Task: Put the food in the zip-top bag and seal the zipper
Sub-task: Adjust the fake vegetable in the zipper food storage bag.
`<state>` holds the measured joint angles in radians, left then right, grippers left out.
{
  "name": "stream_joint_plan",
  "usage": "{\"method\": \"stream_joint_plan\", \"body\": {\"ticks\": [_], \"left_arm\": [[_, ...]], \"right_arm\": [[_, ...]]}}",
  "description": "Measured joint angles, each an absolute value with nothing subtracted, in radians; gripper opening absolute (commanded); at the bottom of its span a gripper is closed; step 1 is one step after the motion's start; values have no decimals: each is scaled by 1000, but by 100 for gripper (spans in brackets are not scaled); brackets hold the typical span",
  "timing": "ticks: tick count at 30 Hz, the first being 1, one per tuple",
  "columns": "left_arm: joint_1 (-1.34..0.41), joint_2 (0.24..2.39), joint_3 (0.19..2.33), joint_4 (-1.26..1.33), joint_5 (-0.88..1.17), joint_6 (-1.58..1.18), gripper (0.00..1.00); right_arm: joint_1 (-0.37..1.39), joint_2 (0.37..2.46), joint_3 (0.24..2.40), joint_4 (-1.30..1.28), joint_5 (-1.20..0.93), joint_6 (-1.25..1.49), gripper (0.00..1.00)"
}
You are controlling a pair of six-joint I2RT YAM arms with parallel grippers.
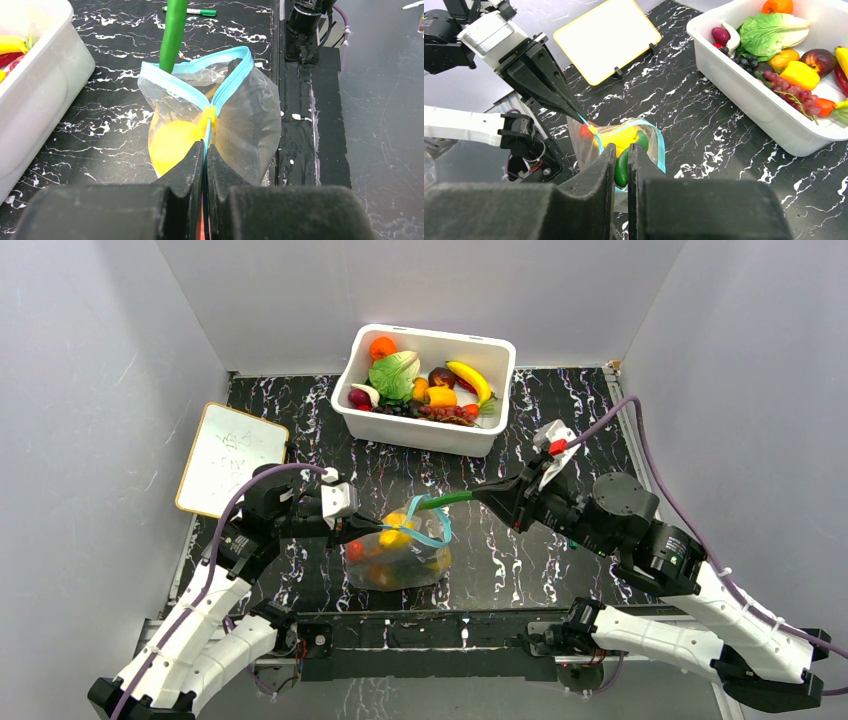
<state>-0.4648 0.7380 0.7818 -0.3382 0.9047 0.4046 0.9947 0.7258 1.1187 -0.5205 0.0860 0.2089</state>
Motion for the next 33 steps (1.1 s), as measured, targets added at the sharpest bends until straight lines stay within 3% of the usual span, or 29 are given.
{"method": "stream_joint_plan", "body": {"ticks": [23,33], "left_arm": [[-465,738,782,-344,906,425,0],[-465,731,773,-328,931,418,0]], "right_arm": [[995,680,1129,-600,-4,246,0],[995,702,1000,-442,-88,292,0]]}}
